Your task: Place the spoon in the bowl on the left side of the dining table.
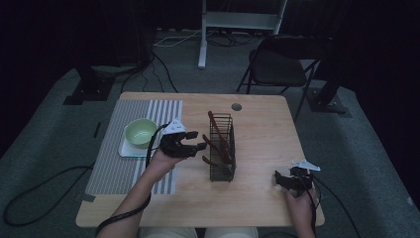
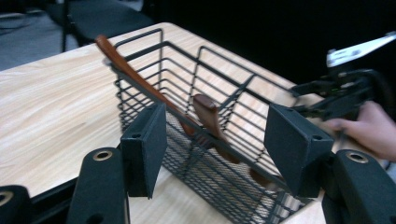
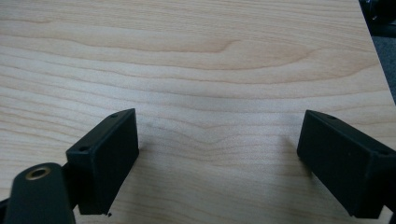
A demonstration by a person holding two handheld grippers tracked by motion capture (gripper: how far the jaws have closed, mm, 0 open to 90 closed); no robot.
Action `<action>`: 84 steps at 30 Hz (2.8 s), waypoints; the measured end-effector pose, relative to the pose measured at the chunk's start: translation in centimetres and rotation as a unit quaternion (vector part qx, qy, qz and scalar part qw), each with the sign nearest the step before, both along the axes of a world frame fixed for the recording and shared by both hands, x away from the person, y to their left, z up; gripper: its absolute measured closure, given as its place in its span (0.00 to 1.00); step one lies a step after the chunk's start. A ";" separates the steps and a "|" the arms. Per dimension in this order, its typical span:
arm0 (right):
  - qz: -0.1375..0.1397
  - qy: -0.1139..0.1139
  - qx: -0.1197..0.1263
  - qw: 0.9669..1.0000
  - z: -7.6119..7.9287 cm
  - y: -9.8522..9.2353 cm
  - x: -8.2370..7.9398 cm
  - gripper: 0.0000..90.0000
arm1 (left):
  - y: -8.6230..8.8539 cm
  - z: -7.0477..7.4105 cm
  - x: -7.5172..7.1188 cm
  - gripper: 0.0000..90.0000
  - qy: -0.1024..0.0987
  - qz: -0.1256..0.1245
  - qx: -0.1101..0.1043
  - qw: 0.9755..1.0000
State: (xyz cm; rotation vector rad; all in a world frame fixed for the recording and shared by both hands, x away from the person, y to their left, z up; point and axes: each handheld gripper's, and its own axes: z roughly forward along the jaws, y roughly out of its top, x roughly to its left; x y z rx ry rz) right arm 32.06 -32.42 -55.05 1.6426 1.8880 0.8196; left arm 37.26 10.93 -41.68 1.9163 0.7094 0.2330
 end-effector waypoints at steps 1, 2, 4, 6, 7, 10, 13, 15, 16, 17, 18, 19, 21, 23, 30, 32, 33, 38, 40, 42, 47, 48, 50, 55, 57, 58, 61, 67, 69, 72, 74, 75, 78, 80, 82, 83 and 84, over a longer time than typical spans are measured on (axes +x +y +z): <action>0.000 0.000 0.000 1.000 0.0 0.0 0.0 0.13 | -0.1 0.0 0.0 0.50 -0.003 0.004 0.001 1.000; 0.000 0.000 0.000 1.000 0.0 0.0 0.0 0.13 | -0.2 -0.1 0.1 0.52 -0.003 0.000 -0.001 1.000; 0.000 0.000 0.000 1.000 0.0 0.0 0.0 0.13 | -0.6 -0.1 0.1 0.60 -0.010 0.010 0.009 1.000; 0.000 0.000 0.000 1.000 0.0 0.0 0.0 0.13 | -1.0 -0.1 0.1 0.62 -0.012 0.018 0.019 1.000; 0.000 0.000 0.000 1.000 0.0 0.0 0.0 0.13 | -1.0 -0.1 0.2 0.62 -0.010 0.016 0.015 1.000; 0.001 0.000 0.001 1.000 0.0 0.0 0.0 0.13 | -1.0 0.0 0.3 0.71 -0.009 0.018 0.008 1.000; 0.001 0.000 0.000 1.000 0.0 0.0 0.0 0.13 | -1.3 -0.2 0.4 0.79 0.001 0.012 0.017 1.000; 0.001 0.000 0.000 1.000 0.0 0.0 0.0 0.13 | -1.5 -0.3 0.3 0.80 0.001 0.005 0.022 1.000; 0.001 0.000 0.000 1.000 0.0 0.0 0.0 0.13 | -1.5 -0.4 0.3 0.83 0.003 -0.001 0.019 1.000; 0.001 0.000 0.000 1.000 0.0 0.0 0.0 0.13 | -1.6 -0.4 0.3 0.86 0.003 -0.003 0.018 1.000; 0.001 0.000 0.000 1.000 0.0 0.0 0.0 0.13 | -1.6 -0.4 0.3 0.87 0.004 -0.006 0.015 1.000; 0.001 0.000 0.000 1.000 0.0 0.0 0.0 0.13 | -1.6 -0.4 0.3 0.89 0.008 -0.013 0.007 1.000; 0.001 0.000 0.000 1.000 0.0 0.0 0.0 0.13 | -1.6 -0.3 0.2 0.90 0.004 -0.017 0.009 1.000; 0.001 0.000 0.000 1.000 0.0 0.0 0.0 0.13 | -1.5 -0.2 0.0 0.91 0.000 -0.020 0.010 1.000; 0.001 0.000 0.000 1.000 0.0 0.0 0.0 0.13 | -1.8 0.3 -0.4 0.92 -0.003 -0.040 -0.003 0.999; 0.001 0.000 0.000 1.000 0.0 0.0 0.0 0.13 | -2.0 0.7 -0.5 0.92 -0.007 -0.044 -0.002 0.999; 0.001 0.000 0.000 1.000 0.0 0.0 0.0 0.13 | -2.1 0.8 -0.5 0.92 -0.013 -0.040 -0.001 0.999; 0.001 0.000 0.001 1.000 0.0 0.0 0.0 0.13 | -1.9 1.8 -0.5 0.93 -0.021 -0.038 -0.007 0.999; 0.001 0.000 0.000 1.000 0.0 0.0 0.0 0.13 | -1.8 2.5 -0.6 0.93 -0.031 -0.029 -0.008 0.999; 0.001 0.000 0.001 1.000 0.0 0.0 0.0 0.13 | -1.7 2.6 -0.6 0.93 -0.029 -0.030 -0.011 0.999; 0.001 0.000 0.001 1.000 0.0 0.0 0.0 0.13 | -1.4 3.7 -0.9 0.93 -0.039 -0.031 -0.013 0.999; 0.001 0.000 0.001 1.000 0.0 0.0 0.0 0.13 | -1.2 3.9 -1.0 0.93 -0.040 -0.034 -0.015 0.998; 0.001 0.000 0.001 1.000 0.0 0.0 0.0 0.13 | -1.0 4.3 -1.1 0.93 -0.044 -0.033 -0.021 0.998; 0.001 0.000 0.001 1.000 0.0 0.0 0.0 0.13 | -0.5 5.2 -1.4 0.93 -0.054 -0.028 -0.020 0.998; 0.001 0.000 0.001 1.000 0.0 0.0 0.0 0.13 | -0.2 5.7 -1.5 0.93 -0.057 -0.025 -0.024 0.998; 0.001 0.000 0.001 1.000 0.0 0.0 0.0 0.13 | 0.1 6.1 -1.6 0.93 -0.058 -0.026 -0.033 0.997; 0.001 0.001 0.000 1.000 0.0 0.0 0.0 0.13 | 0.4 6.7 -1.8 0.93 -0.064 -0.024 -0.036 0.997; 0.001 0.001 0.000 1.000 0.0 0.0 0.0 0.13 | 0.9 7.7 -2.4 0.93 -0.073 -0.029 -0.033 0.996; 0.001 0.001 0.000 1.000 0.0 0.0 0.0 0.13 | 1.4 8.4 -2.8 0.93 -0.081 -0.027 -0.032 0.996; 0.001 0.001 0.000 1.000 0.0 0.0 0.0 0.13 | 1.9 8.8 -2.9 0.93 -0.082 -0.026 -0.040 0.996; 0.001 0.001 0.000 1.000 0.0 0.0 0.0 0.13 | 2.6 9.3 -3.1 0.92 -0.086 -0.020 -0.043 0.995; 0.001 0.001 0.000 1.000 0.0 0.0 0.0 0.13 | 2.8 9.5 -3.2 0.93 -0.091 -0.011 -0.041 0.995; 0.001 0.001 0.000 1.000 0.0 0.0 0.0 0.13 | 3.4 9.8 -3.2 0.92 -0.091 -0.010 -0.047 0.995; 0.001 0.001 0.000 1.000 0.0 0.0 0.0 0.13 | 4.1 10.0 -3.4 0.92 -0.095 -0.003 -0.050 0.994; 0.001 0.001 0.000 1.000 0.0 0.0 0.0 0.13 | 4.7 10.1 -3.4 0.92 -0.096 0.005 -0.052 0.994; 0.001 0.001 0.000 1.000 0.0 0.0 0.0 0.13 | 5.0 10.1 -3.4 0.92 -0.095 0.009 -0.054 0.994; 0.001 0.001 0.000 1.000 0.0 0.0 0.0 0.13 | 5.3 10.0 -3.5 0.92 -0.098 0.016 -0.053 0.994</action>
